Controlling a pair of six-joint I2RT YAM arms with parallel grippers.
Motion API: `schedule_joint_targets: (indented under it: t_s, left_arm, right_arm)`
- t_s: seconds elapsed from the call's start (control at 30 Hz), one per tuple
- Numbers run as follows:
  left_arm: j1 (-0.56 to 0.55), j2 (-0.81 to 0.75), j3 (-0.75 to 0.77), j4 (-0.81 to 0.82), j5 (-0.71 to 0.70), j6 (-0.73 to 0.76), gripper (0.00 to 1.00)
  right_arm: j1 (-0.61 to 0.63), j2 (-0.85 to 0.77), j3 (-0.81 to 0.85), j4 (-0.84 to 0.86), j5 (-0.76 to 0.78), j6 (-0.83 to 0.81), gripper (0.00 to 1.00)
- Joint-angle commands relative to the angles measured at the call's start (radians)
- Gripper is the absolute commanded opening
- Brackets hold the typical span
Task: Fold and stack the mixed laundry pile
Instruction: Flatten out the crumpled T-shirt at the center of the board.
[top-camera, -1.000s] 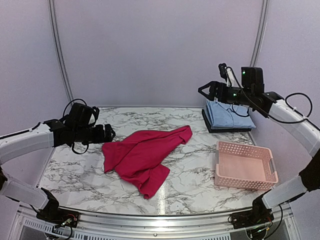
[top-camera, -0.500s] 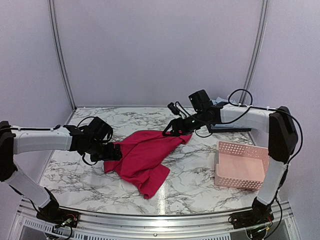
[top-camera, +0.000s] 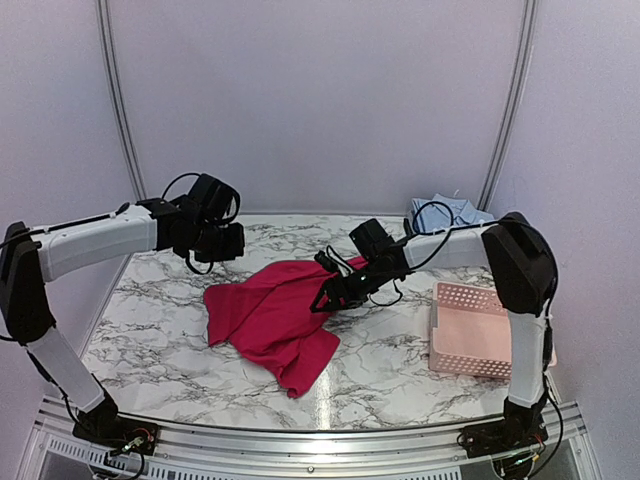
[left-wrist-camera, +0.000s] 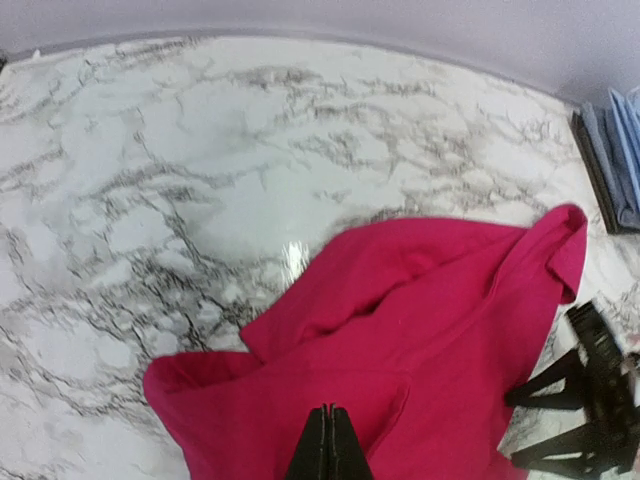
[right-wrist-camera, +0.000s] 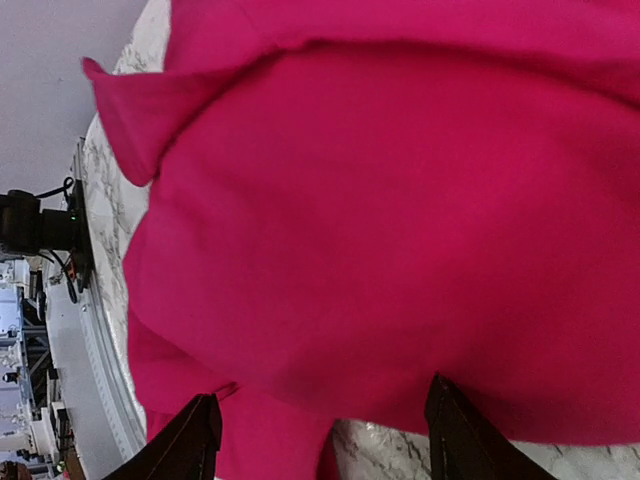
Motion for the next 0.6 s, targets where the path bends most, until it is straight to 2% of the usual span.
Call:
schedule_joint_targets:
  t_s: [0.0, 0.03, 0.07, 0.13, 0.17, 0.2, 0.3, 0.4, 0.57]
  left_arm:
    - [0.089, 0.047, 0.116, -0.047, -0.022, 0.099, 0.0]
    - [0.114, 0.05, 0.124, -0.054, 0.024, 0.108, 0.0]
    - [0.138, 0.049, 0.115, -0.058, 0.103, 0.117, 0.09]
    - [0.152, 0.019, 0.056, -0.063, 0.217, 0.143, 0.5]
    - [0.15, -0.008, 0.01, -0.058, 0.268, 0.157, 0.65]
    - [0.148, -0.035, -0.04, -0.052, 0.296, 0.166, 0.73]
    - [0.146, -0.115, -0.184, -0.022, 0.372, 0.171, 0.83]
    - [0.12, -0.161, -0.268, 0.023, 0.393, 0.17, 0.89]
    - [0.032, -0.077, -0.294, 0.084, 0.349, 0.165, 0.9]
  right_arm:
    - [0.019, 0.063, 0.063, 0.031, 0.016, 0.069, 0.63]
    - [0.019, 0.065, 0.068, 0.031, 0.02, 0.081, 0.63]
    - [0.023, 0.062, 0.072, 0.03, 0.029, 0.093, 0.63]
    - [0.028, 0.053, 0.068, 0.028, 0.051, 0.108, 0.63]
    - [0.03, 0.053, 0.067, 0.024, 0.057, 0.111, 0.63]
    - [0.031, 0.054, 0.066, 0.016, 0.064, 0.11, 0.63]
    - [0.03, 0.064, 0.065, -0.022, 0.099, 0.08, 0.63]
    - [0.031, 0.072, 0.057, -0.032, 0.106, 0.084, 0.63]
    - [0.031, 0.078, 0.02, 0.024, 0.068, 0.124, 0.63]
